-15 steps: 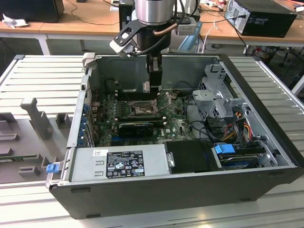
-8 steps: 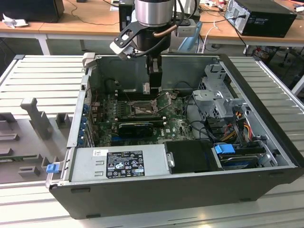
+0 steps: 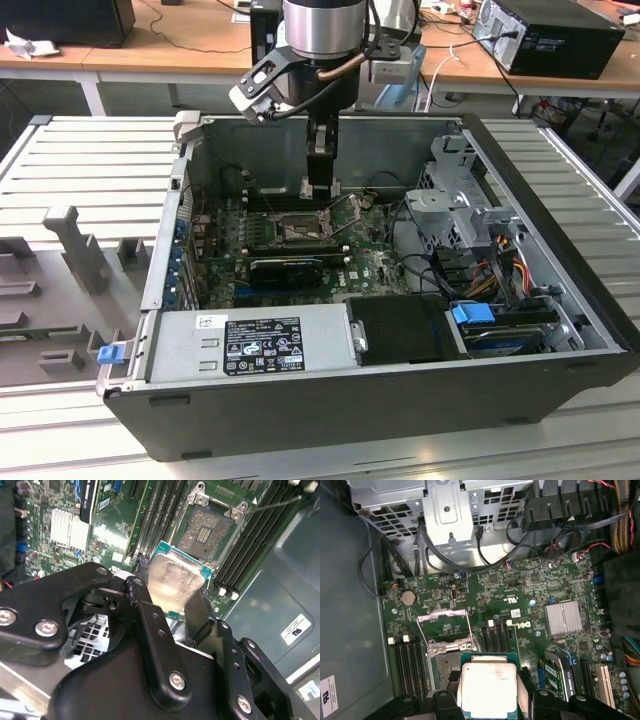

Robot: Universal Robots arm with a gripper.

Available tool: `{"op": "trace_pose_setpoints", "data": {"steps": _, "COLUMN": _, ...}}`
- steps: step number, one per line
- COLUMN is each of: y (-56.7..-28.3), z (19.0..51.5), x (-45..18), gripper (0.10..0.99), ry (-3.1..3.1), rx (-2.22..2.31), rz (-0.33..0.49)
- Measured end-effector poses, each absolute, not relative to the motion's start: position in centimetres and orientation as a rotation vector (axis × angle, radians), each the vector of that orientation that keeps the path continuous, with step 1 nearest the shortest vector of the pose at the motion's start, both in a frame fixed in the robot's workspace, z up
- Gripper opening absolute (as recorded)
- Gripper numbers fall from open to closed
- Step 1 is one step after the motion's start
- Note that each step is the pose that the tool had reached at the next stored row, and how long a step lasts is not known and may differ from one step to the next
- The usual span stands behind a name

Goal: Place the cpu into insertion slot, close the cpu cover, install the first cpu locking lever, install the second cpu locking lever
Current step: 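Place the cpu into insertion slot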

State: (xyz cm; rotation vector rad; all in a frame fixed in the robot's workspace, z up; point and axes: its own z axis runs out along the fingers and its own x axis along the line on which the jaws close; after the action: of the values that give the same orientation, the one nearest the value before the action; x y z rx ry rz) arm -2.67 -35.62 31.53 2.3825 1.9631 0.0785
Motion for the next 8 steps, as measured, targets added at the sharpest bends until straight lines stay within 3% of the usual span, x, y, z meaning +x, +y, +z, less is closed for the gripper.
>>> {"op": "trace_pose_setpoints", "data": {"steps": 8, "y": -35.62, "z": 31.24, "x": -2.67, "gripper": 0.529, "ry": 1.946, "rx": 2.396, "rz": 0.078}}
